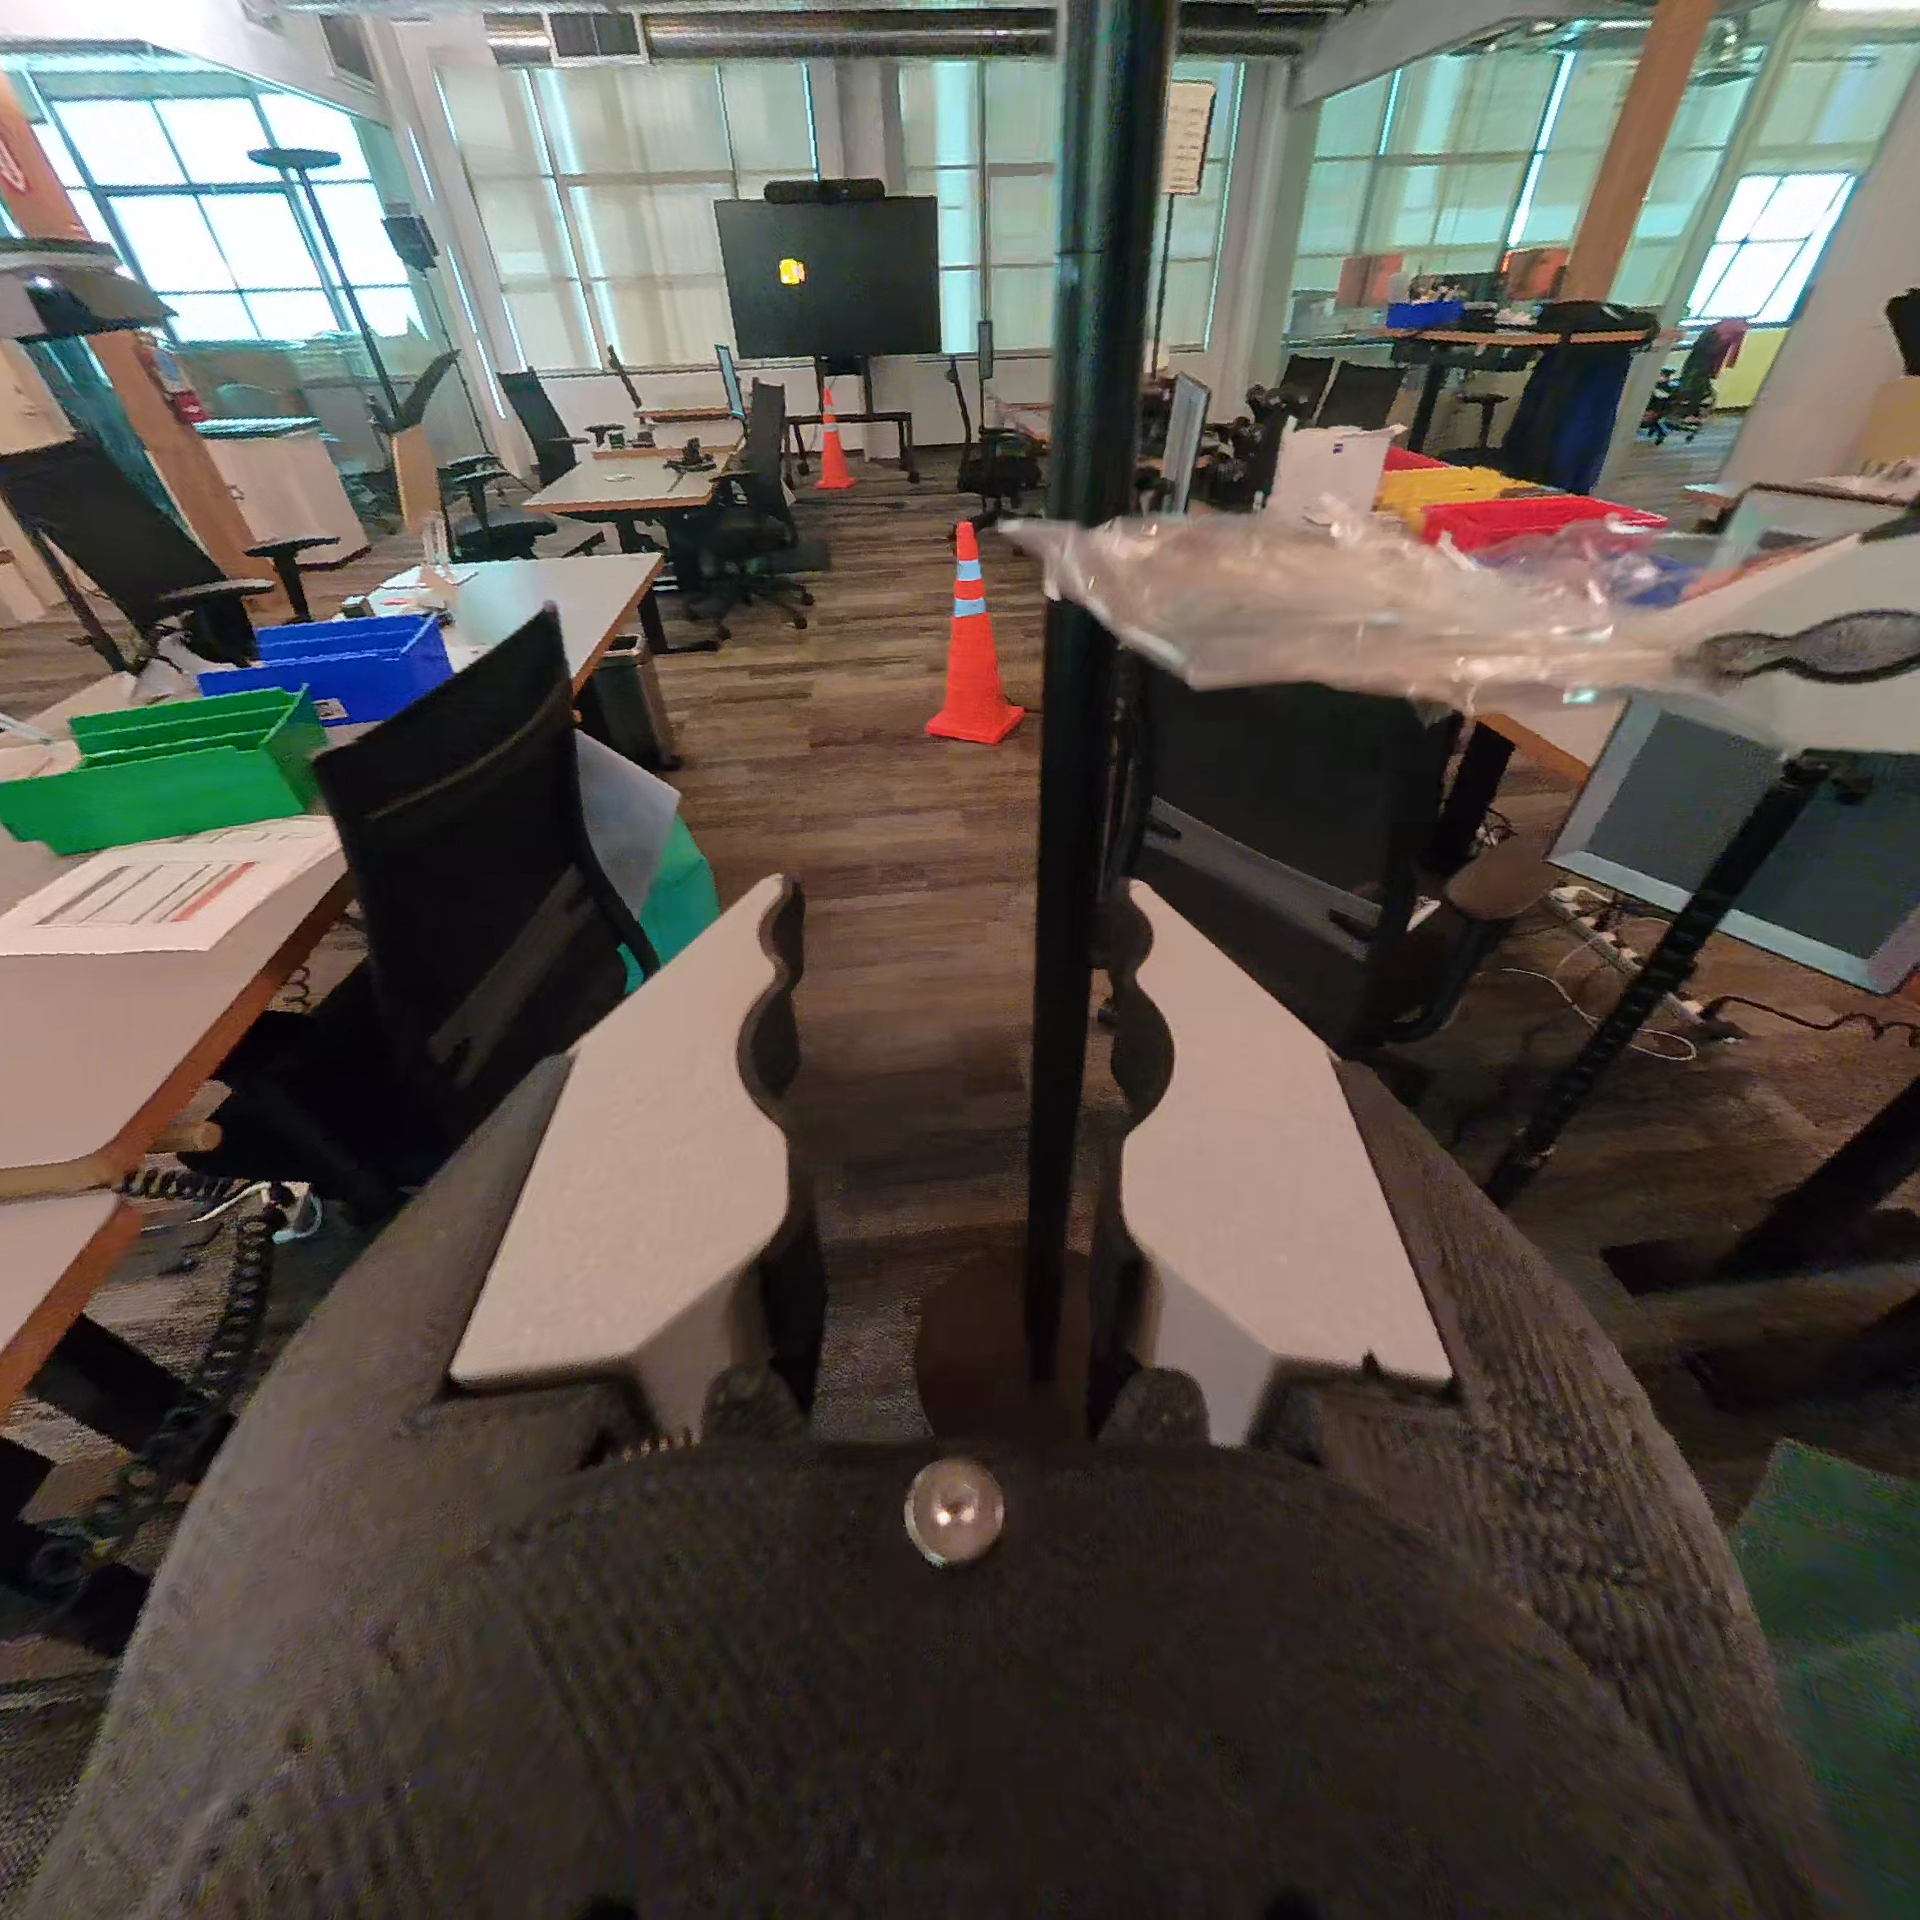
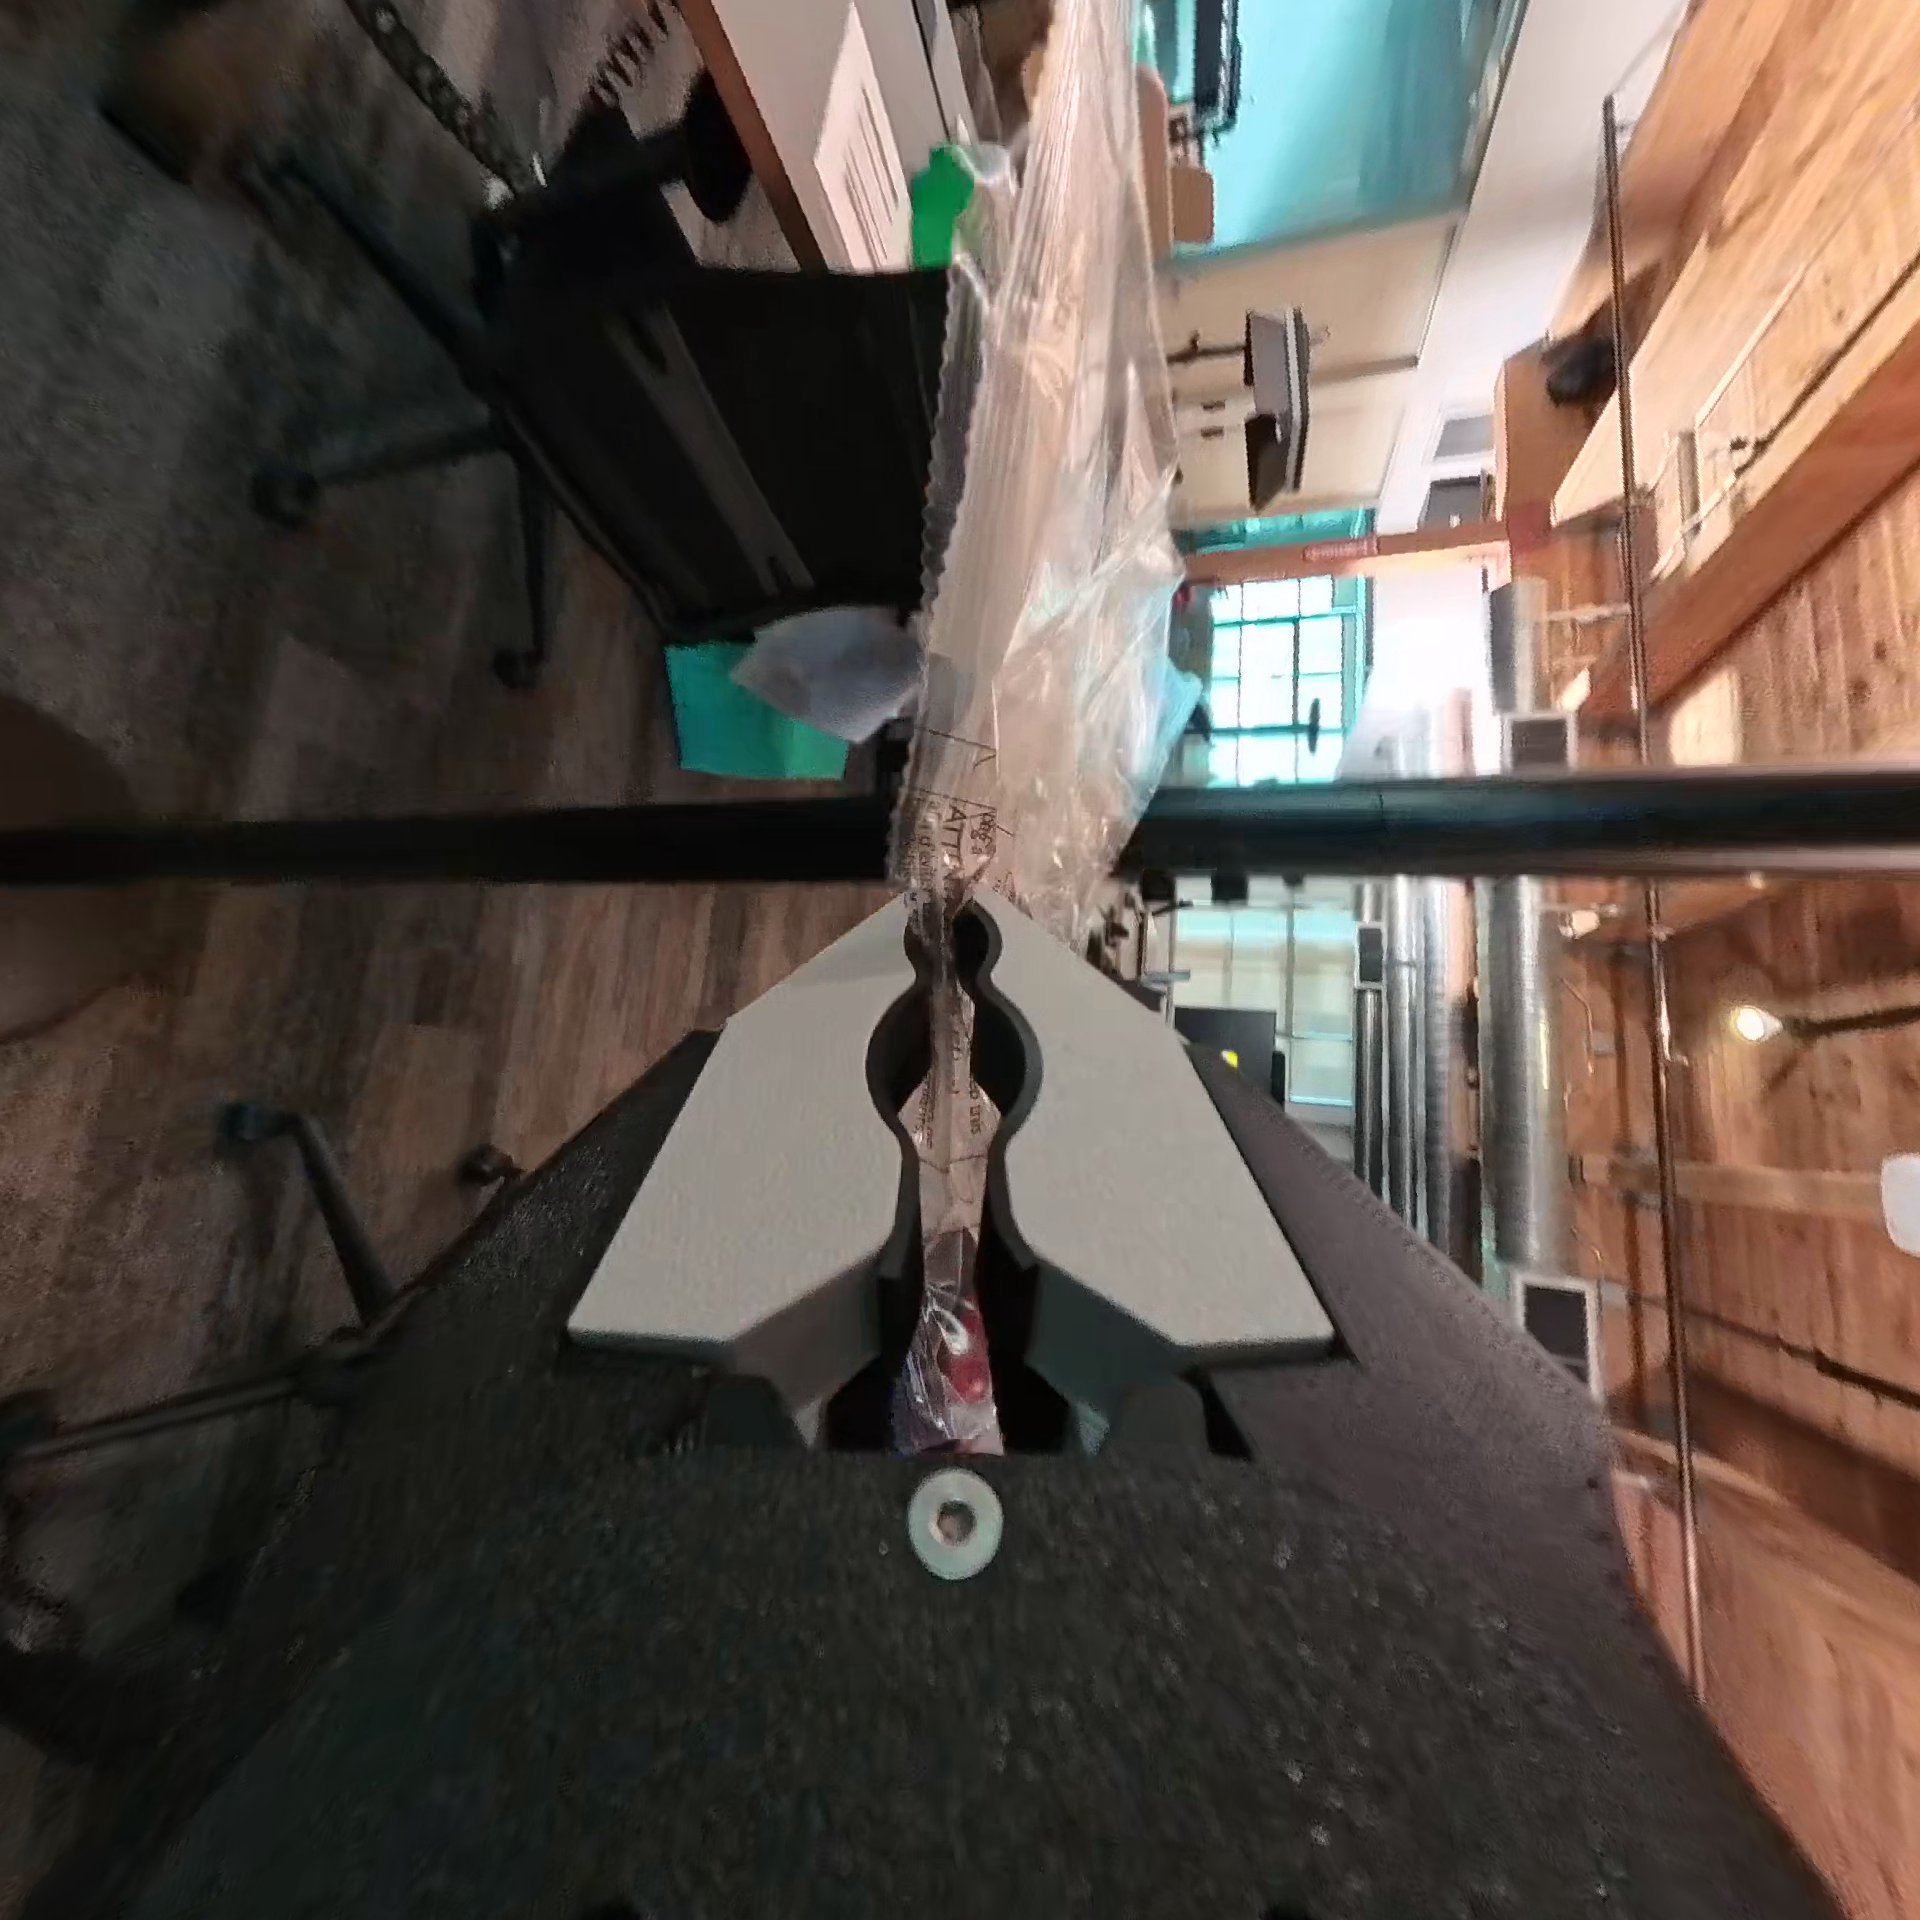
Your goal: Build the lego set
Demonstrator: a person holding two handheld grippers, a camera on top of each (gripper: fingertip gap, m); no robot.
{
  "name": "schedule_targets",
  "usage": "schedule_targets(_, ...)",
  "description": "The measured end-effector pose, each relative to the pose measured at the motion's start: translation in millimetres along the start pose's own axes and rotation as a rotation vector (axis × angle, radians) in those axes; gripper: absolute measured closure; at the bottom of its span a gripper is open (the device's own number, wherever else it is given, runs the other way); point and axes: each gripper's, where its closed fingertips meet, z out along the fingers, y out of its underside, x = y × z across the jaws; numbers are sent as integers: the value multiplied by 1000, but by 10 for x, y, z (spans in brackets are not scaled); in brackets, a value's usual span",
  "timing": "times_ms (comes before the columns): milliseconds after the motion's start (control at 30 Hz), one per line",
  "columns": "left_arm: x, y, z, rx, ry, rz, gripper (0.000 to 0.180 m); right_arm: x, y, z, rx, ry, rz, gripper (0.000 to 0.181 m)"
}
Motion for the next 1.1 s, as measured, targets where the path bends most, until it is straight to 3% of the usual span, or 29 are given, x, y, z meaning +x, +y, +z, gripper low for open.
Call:
schedule_targets(333, -1275, 226, 430, -4, 23, -46, 120, -152, -937, 1322, 39, -74, 20, 181)
schedule_targets(667, -3036, 178, 1339, -38, 208, -1, 119, 216, -1326, 3160, -164, -16, 123, 181)
schedule_targets(1100, -3633, -172, 3952, 19, 483, 19, 121, 748, 62, 4983, -464, 51, 344, 181)
